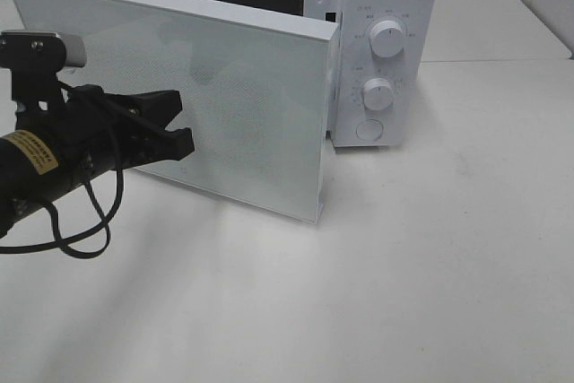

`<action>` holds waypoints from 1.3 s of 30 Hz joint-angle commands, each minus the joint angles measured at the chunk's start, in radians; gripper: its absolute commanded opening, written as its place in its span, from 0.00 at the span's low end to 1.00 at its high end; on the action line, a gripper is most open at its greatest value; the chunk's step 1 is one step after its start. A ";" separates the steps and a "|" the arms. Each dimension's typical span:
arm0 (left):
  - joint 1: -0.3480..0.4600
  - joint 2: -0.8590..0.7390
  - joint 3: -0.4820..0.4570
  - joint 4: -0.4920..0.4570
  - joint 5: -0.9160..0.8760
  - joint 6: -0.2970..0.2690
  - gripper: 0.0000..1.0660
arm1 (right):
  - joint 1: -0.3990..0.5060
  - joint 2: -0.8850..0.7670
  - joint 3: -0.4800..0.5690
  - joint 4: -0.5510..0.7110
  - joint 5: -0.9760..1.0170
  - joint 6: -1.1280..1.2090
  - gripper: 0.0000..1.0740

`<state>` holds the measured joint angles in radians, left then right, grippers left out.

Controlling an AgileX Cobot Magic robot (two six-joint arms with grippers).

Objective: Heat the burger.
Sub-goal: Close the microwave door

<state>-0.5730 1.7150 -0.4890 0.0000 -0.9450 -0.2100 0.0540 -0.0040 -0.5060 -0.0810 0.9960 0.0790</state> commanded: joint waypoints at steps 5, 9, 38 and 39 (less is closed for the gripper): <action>-0.045 -0.003 -0.055 -0.066 0.049 0.007 0.00 | -0.007 -0.027 0.007 -0.001 -0.001 -0.004 0.70; -0.062 -0.003 -0.084 -0.081 0.084 0.009 0.00 | -0.007 -0.027 0.007 -0.001 -0.001 -0.004 0.70; -0.159 0.181 -0.373 -0.147 0.143 0.053 0.00 | -0.007 -0.027 0.007 -0.001 -0.001 -0.004 0.70; -0.159 0.181 -0.373 -0.147 0.143 0.053 0.00 | -0.007 -0.027 0.007 -0.001 -0.001 -0.004 0.70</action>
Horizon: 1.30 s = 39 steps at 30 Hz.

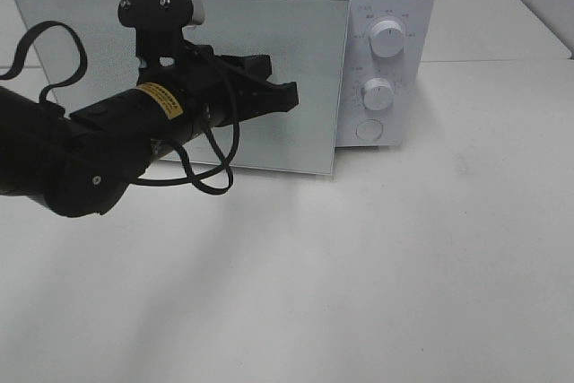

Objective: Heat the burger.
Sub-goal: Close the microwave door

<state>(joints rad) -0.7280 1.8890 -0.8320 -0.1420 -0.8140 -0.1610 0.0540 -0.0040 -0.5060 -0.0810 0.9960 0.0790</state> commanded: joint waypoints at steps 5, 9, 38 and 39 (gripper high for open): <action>-0.006 0.025 -0.064 -0.005 0.042 0.004 0.00 | -0.007 -0.027 0.007 -0.001 -0.001 -0.005 0.70; -0.010 0.055 -0.096 -0.007 0.041 0.003 0.00 | -0.007 -0.027 0.007 -0.001 -0.001 -0.005 0.70; -0.010 0.173 -0.303 -0.009 0.093 0.001 0.00 | -0.007 -0.027 0.007 -0.001 -0.001 -0.004 0.70; -0.010 0.173 -0.303 -0.009 0.093 0.001 0.00 | -0.007 -0.027 0.007 -0.001 -0.001 -0.004 0.70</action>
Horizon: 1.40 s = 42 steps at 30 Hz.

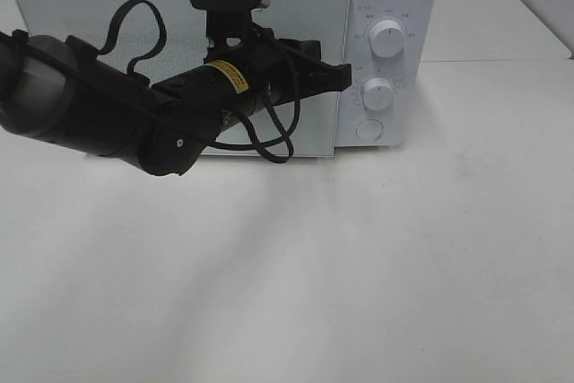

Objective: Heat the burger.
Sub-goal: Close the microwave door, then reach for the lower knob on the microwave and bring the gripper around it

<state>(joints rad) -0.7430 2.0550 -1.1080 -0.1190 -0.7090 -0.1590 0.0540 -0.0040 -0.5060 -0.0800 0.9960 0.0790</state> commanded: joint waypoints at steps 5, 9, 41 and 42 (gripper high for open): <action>0.005 0.020 -0.058 -0.032 -0.007 0.002 0.00 | -0.007 -0.027 0.007 -0.002 -0.001 -0.004 0.70; 0.006 0.041 -0.103 -0.032 -0.007 0.004 0.00 | -0.007 -0.027 0.007 -0.002 -0.001 -0.004 0.70; -0.020 -0.051 -0.117 0.226 0.262 -0.003 0.00 | -0.007 -0.027 0.007 -0.002 -0.001 -0.004 0.70; -0.027 -0.059 -0.108 0.226 0.287 -0.003 0.00 | -0.007 -0.027 0.007 -0.002 -0.001 -0.004 0.70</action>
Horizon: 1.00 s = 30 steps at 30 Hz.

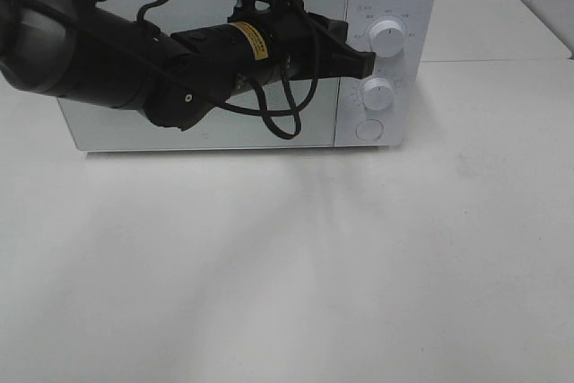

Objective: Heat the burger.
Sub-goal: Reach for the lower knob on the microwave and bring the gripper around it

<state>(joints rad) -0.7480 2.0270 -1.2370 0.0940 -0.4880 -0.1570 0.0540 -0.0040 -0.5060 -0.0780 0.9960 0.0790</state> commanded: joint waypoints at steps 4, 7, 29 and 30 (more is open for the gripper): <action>-0.049 -0.056 0.036 0.012 0.187 -0.005 0.00 | -0.007 -0.027 0.007 -0.004 -0.001 -0.004 0.70; -0.067 -0.074 0.036 0.010 0.307 -0.005 0.00 | -0.007 -0.027 0.007 -0.004 -0.001 -0.004 0.70; -0.082 -0.300 0.036 -0.184 1.026 -0.004 0.94 | -0.007 -0.027 0.007 -0.004 -0.001 -0.004 0.70; -0.082 -0.323 0.036 -0.182 1.071 -0.004 0.94 | -0.007 -0.027 0.007 -0.004 -0.001 -0.004 0.70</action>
<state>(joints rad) -0.8270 1.7380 -1.2000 -0.0930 0.5220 -0.1580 0.0540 -0.0040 -0.5060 -0.0780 0.9960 0.0790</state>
